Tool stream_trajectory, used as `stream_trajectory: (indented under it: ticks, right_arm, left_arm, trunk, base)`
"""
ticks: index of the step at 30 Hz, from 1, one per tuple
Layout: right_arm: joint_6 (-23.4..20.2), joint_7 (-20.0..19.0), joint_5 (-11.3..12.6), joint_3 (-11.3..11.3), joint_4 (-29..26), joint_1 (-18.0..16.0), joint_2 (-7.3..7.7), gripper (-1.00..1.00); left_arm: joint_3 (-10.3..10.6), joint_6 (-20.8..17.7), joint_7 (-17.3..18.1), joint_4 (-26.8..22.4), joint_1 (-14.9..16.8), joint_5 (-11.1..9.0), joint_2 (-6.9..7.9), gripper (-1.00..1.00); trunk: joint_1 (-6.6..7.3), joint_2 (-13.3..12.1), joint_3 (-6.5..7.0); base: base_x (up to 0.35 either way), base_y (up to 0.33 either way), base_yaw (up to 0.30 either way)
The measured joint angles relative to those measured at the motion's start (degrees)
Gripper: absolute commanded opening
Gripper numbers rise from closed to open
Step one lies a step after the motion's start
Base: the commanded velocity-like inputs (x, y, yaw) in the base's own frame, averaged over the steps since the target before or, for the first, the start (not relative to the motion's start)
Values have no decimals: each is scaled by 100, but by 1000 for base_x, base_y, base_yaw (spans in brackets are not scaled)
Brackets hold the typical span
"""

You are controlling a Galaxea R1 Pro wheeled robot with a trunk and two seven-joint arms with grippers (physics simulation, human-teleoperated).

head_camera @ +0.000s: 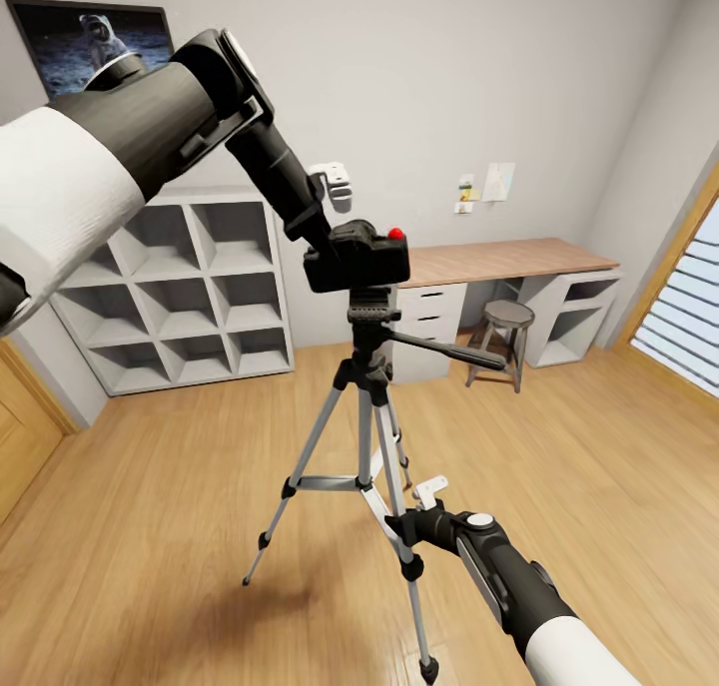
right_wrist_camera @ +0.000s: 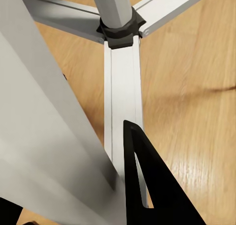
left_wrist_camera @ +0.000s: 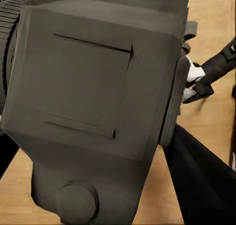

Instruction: Attach the digital camera to the camera tripod in the bedroom.

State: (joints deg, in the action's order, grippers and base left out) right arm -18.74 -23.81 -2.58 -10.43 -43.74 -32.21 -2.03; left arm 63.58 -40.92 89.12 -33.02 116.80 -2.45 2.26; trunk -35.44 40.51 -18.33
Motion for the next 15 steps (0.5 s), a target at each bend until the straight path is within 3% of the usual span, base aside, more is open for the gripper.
stream_trajectory:
  ticks: [3,5,15]
  right_arm:
    - [0,7,11,3,10,-2,1,-100]
    - [-1,8,14,3,11,-2,1,-100]
    - [0,10,14,2,13,-2,0,-100]
  left_arm:
    - [73,-27,27,-94,-3,-443,36,-100]
    - [98,-33,22,-113,-1,-539,51,-100]
    - [117,-39,16,-130,-3,-653,74,-100]
  trunk:
    - [0,0,1]
    - [0,0,1]
    - [0,0,1]
  base:
    - [0,0,0]
    - [0,0,0]
    - [0,0,0]
